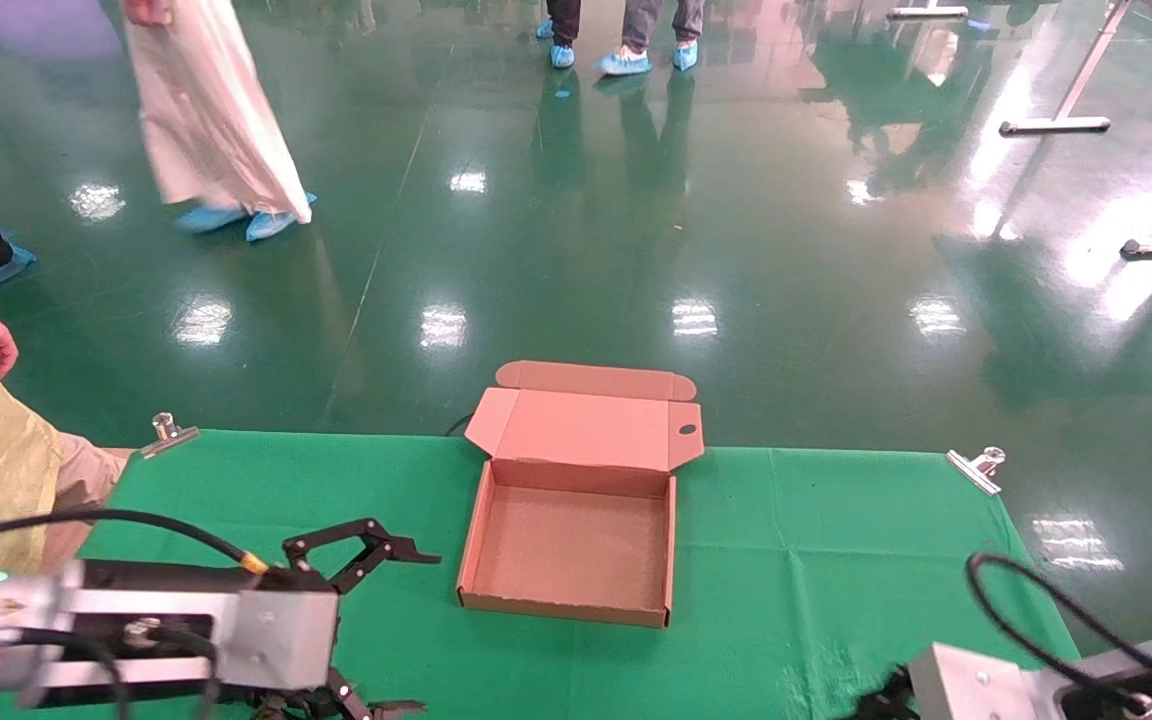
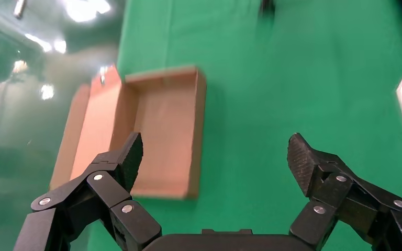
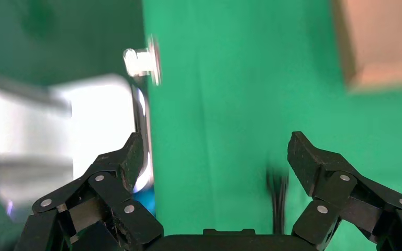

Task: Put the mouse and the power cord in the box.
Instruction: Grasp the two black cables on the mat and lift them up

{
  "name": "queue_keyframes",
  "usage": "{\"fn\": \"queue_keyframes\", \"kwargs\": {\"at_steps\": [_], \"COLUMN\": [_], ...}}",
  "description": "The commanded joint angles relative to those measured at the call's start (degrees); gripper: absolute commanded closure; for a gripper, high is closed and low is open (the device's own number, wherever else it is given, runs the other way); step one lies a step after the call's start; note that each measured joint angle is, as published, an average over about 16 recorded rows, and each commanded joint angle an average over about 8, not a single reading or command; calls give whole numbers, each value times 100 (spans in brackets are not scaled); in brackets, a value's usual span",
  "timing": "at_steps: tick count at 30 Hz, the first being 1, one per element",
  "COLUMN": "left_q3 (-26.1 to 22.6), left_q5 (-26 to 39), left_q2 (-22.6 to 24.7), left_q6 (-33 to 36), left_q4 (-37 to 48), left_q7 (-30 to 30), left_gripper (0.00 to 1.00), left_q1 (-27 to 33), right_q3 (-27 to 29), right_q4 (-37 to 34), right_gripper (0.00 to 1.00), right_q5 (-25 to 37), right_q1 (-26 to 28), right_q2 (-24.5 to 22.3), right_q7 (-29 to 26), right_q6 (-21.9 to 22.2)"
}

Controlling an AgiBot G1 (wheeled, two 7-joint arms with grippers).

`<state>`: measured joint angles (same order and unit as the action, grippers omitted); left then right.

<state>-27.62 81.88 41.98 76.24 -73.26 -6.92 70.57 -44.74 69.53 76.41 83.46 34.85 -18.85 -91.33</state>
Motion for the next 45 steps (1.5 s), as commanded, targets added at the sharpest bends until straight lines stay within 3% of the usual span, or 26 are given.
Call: {"fn": "queue_keyframes", "kwargs": {"at_steps": [1, 8, 15, 27, 35, 45], "left_q3": [-147, -676, -1025, -1436, -1582, -1563], "left_q5": [479, 1665, 2212, 3011, 3239, 3179], "left_q2": [115, 600, 923, 1434, 1833, 1948], "left_q6": [-159, -364, -107, -664, -1001, -1018], "left_q4": [33, 950, 2399, 4203, 5029, 5762], "left_q7": [-190, -1013, -1952, -3288, -3741, -4245], "left_gripper": [0, 0, 0, 0, 0, 0], "left_q1": [56, 365, 987, 1481, 1602, 1782], "right_q3": [-417, -1726, -2447, -2514, -2449, -2396], "right_q4": [-80, -999, -2485, -4381, -5198, -5997], "right_gripper": [0, 0, 0, 0, 0, 0], "right_q5": [395, 1464, 1772, 1832, 1746, 1651], "right_q1": [265, 1042, 1352, 1198, 1051, 886], "right_q2": [12, 450, 1184, 2227, 2700, 3197], "right_q7": [-74, 282, 1194, 2555, 3029, 3497], "right_q6": [-9, 9, 135, 1090, 1498, 1733]}}
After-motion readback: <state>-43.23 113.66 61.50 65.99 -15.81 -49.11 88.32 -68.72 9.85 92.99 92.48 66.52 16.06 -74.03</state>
